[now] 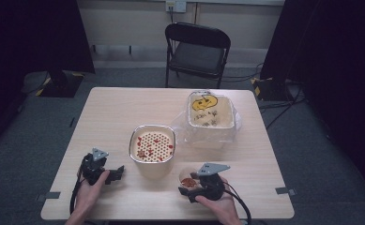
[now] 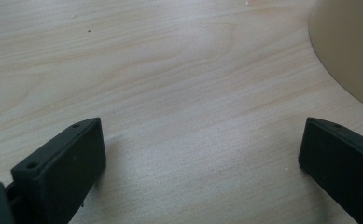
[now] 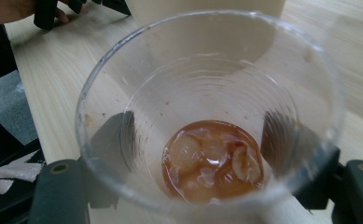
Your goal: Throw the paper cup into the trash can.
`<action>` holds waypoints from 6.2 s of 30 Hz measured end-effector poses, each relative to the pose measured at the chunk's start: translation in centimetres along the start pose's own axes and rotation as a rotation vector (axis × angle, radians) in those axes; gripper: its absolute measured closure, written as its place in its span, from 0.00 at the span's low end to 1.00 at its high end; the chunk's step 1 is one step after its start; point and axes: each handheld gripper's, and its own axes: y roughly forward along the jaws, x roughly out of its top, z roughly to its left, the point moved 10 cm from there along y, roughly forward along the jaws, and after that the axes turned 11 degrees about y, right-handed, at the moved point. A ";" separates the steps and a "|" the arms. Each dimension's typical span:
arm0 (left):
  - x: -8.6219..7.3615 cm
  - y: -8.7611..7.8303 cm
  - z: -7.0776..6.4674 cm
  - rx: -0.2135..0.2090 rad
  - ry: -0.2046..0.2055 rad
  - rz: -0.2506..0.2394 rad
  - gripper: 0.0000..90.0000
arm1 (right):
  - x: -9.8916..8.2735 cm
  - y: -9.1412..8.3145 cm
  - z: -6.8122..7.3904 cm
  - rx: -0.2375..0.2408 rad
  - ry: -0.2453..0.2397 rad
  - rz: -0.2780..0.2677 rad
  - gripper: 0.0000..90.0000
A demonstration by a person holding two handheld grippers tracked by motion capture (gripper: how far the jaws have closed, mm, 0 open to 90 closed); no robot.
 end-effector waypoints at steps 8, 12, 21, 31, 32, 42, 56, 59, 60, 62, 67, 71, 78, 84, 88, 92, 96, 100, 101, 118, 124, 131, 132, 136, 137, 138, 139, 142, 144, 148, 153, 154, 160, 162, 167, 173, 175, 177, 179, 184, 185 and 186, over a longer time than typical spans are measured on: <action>0.0 0.0 0.0 -0.001 -0.001 -0.001 0.00 | 0.4 0.6 -0.2 -0.003 -0.008 -0.017 0.31; 0.0 0.0 0.0 0.000 0.000 -0.001 0.00 | 0.6 1.1 0.1 -0.012 -0.031 -0.015 0.35; 0.0 0.0 0.0 -0.001 0.000 0.000 0.00 | 1.1 0.4 -0.5 -0.018 -0.013 -0.030 0.42; 0.0 0.0 0.0 -0.001 0.000 0.000 0.00 | 3.5 -1.6 -0.9 -0.031 -0.003 -0.082 0.43; 0.0 0.0 0.0 -0.001 0.000 0.000 0.00 | 3.7 -1.7 -1.0 -0.033 -0.002 -0.085 0.43; 0.0 0.0 0.0 -0.001 0.001 0.000 0.00 | 7.0 -4.1 -0.9 -0.038 -0.008 -0.149 0.43; 0.0 0.0 0.0 -0.001 0.000 0.000 0.00 | 13.5 -5.3 1.3 -0.027 -0.069 -0.224 0.43; 0.0 0.0 0.0 -0.001 -0.001 -0.001 0.00 | 14.6 -4.9 1.9 -0.018 -0.079 -0.238 0.43; 0.0 0.0 0.0 -0.001 0.000 0.000 0.00 | 15.0 -4.8 2.0 -0.016 -0.083 -0.242 0.43; 0.0 0.0 0.0 -0.003 0.000 0.000 0.00 | 15.9 -4.5 2.3 -0.007 -0.078 -0.254 0.43; 0.0 0.0 0.0 -0.003 0.000 0.000 0.00 | 17.7 -3.6 2.3 -0.005 -0.080 -0.282 0.43; 0.0 0.0 0.0 -0.001 0.000 0.000 0.00 | 19.1 -2.8 2.0 -0.015 -0.088 -0.320 0.43; 0.0 0.0 0.0 -0.001 0.000 -0.001 0.00 | 20.9 -1.6 2.0 -0.066 -0.150 -0.373 0.44; 0.0 0.0 0.0 -0.001 -0.001 -0.001 0.00 | 21.9 -0.5 1.4 -0.143 -0.227 -0.404 0.45; 0.0 0.0 0.0 -0.001 0.000 -0.001 0.00 | 22.7 -0.3 0.9 -0.195 -0.263 -0.437 0.45; 0.0 0.0 0.0 -0.001 0.000 0.000 0.00 | 23.1 -0.4 0.9 -0.283 -0.346 -0.438 0.46; 0.0 0.0 0.0 -0.001 0.000 0.000 0.00 | 22.9 -0.2 0.5 -0.359 -0.419 -0.406 0.47; 0.0 0.0 0.0 -0.001 0.001 0.001 0.00 | 22.6 0.3 0.0 -0.416 -0.483 -0.366 0.47; 0.0 0.0 0.0 -0.002 0.001 0.001 0.00 | 22.5 0.4 0.0 -0.430 -0.501 -0.355 0.47; 0.0 0.0 0.0 -0.001 0.001 0.001 0.00 | 21.6 2.5 0.7 -0.654 -0.869 -0.190 0.49; 0.0 0.0 0.0 -0.002 0.001 0.001 0.00 | 21.1 3.1 0.5 -0.734 -0.995 -0.121 0.49; 0.0 0.0 0.0 -0.002 0.001 0.001 0.00 | 20.8 3.5 0.1 -0.800 -1.096 -0.076 0.49; 0.0 0.0 0.0 -0.002 0.001 0.001 0.00 | 20.8 3.4 0.1 -0.817 -1.114 -0.073 0.49; 0.0 0.0 0.0 -0.002 0.001 0.001 0.00 | 21.1 3.2 0.1 -0.862 -1.176 -0.059 0.49; 0.0 0.0 0.0 -0.002 0.001 0.001 0.00 | 21.1 3.2 0.0 -0.863 -1.182 -0.053 0.49; 0.0 0.0 0.0 -0.002 0.001 0.002 0.00 | 21.1 3.3 -0.1 -0.873 -1.189 -0.047 0.49; 0.0 0.0 0.0 -0.001 0.001 0.001 0.00 | 21.1 3.3 -0.1 -0.885 -1.203 -0.043 0.50; 0.0 0.0 0.0 -0.002 0.001 0.001 0.00 | 20.9 3.3 -0.1 -0.924 -1.265 -0.020 0.50; 0.0 0.0 0.0 -0.002 0.001 0.001 0.00 | 20.8 3.3 -0.1 -0.933 -1.274 -0.012 0.50; 0.0 0.0 0.0 -0.002 0.001 0.001 0.00 | 20.9 3.2 0.2 -1.001 -1.373 0.002 0.50; 0.0 0.0 0.0 -0.002 0.001 0.001 0.00 | 20.9 3.1 0.3 -1.052 -1.474 0.028 0.50; 0.0 0.0 0.0 -0.002 0.001 0.001 0.00 | 21.0 3.1 0.4 -1.060 -1.493 0.026 0.50; 0.0 0.0 0.0 -0.002 0.001 0.001 0.00 | 20.8 3.3 0.9 -1.086 -1.612 0.052 0.51; 0.0 0.0 0.0 -0.002 0.001 0.001 0.00 | 20.7 3.1 1.1 -1.108 -1.647 0.057 0.51; 0.0 0.0 0.0 -0.002 0.001 0.001 0.00 | 20.9 2.9 1.6 -1.141 -1.745 0.073 0.51; 0.0 0.0 0.1 0.000 0.006 0.002 0.00 | 20.7 2.7 1.8 -1.178 -1.849 0.105 0.52; 0.0 0.0 0.1 0.001 0.008 0.003 0.00 | 20.7 2.7 1.9 -1.188 -1.885 0.106 0.52; 0.0 0.0 0.1 0.001 0.008 0.002 0.00 | 20.7 2.7 2.1 -1.197 -1.912 0.110 0.52; 0.0 0.0 0.1 0.000 0.005 0.002 0.00 | 20.7 2.7 2.2 -1.201 -1.921 0.114 0.53; 0.0 0.0 0.1 0.001 0.007 0.002 0.00 | 20.8 2.7 2.5 -1.199 -1.976 0.123 0.53; 0.0 0.0 0.1 0.001 0.007 0.002 0.00 | 20.8 2.7 2.5 -1.198 -1.981 0.122 0.53; 0.0 0.0 0.0 0.000 0.004 0.001 0.00 | 20.9 2.5 2.5 -1.200 -1.972 0.125 0.53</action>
